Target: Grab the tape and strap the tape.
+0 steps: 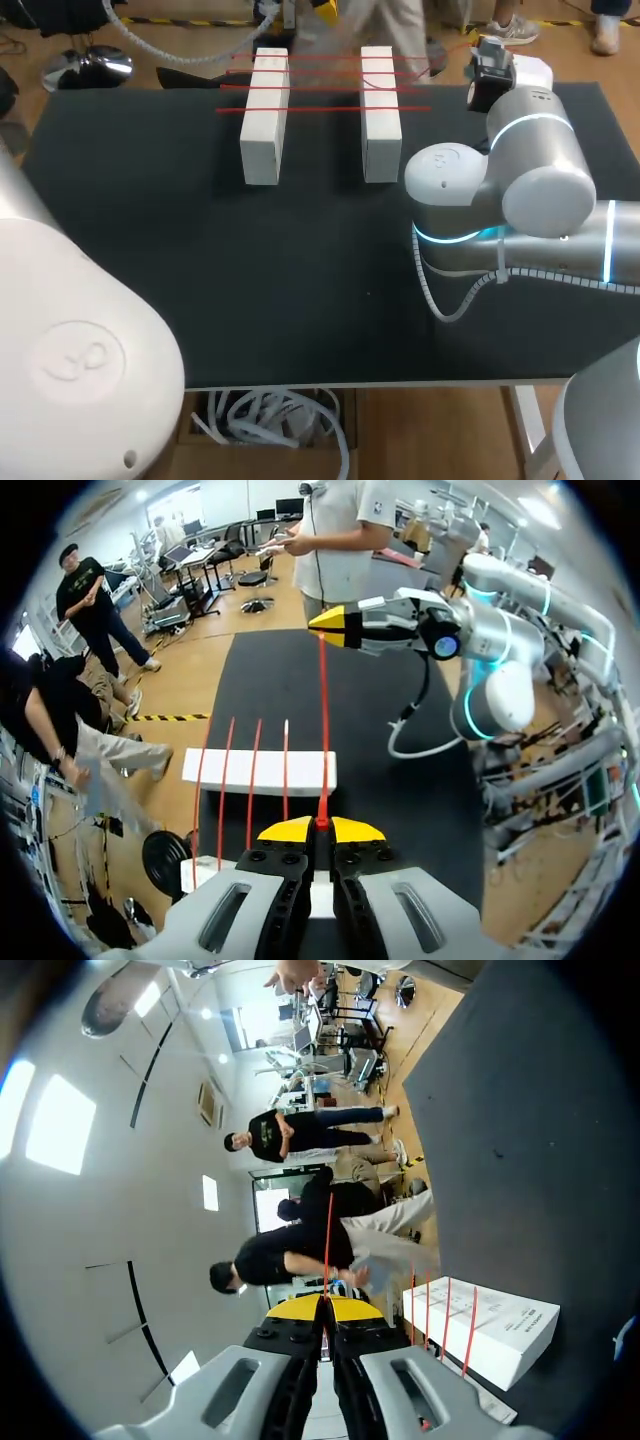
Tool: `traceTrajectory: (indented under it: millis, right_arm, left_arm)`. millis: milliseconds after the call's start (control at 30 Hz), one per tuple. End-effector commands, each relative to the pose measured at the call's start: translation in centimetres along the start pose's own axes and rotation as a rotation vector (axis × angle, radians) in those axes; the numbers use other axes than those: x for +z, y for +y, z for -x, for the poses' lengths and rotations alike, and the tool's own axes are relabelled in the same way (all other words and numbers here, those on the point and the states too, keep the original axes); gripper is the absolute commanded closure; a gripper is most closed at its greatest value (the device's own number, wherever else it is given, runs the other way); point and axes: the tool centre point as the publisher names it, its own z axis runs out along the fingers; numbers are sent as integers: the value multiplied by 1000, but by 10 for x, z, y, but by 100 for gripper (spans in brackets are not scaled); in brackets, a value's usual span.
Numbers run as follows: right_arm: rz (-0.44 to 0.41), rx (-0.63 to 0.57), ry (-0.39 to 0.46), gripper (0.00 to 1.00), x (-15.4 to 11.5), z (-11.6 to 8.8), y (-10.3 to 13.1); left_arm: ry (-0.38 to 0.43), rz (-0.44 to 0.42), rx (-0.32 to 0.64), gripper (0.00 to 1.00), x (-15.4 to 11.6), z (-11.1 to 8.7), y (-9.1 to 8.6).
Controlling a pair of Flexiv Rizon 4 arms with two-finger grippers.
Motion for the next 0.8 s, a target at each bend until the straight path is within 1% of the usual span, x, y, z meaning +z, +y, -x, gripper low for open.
traceTrajectory:
  millis: [33, 333, 500, 567, 800]
  right_arm:
    - [3, -1, -6, 100, 0, -2, -1]
    - [3, -1, -6, 100, 0, -2, -1]
    - [3, -1, -6, 100, 0, -2, -1]
    - [3, -1, -6, 100, 0, -2, -1]
    - [3, -1, -6, 100, 0, -2, -1]
  left_arm:
    - [19, 71, 10, 100, 2, 5, -9]
    - [38, 63, 18, 100, 7, 8, -13]
    - [27, 74, 9, 100, 6, 8, -15]
    - [10, 83, 6, 100, 5, 8, -17]
    - [4, 101, -5, 100, 6, 8, -18]
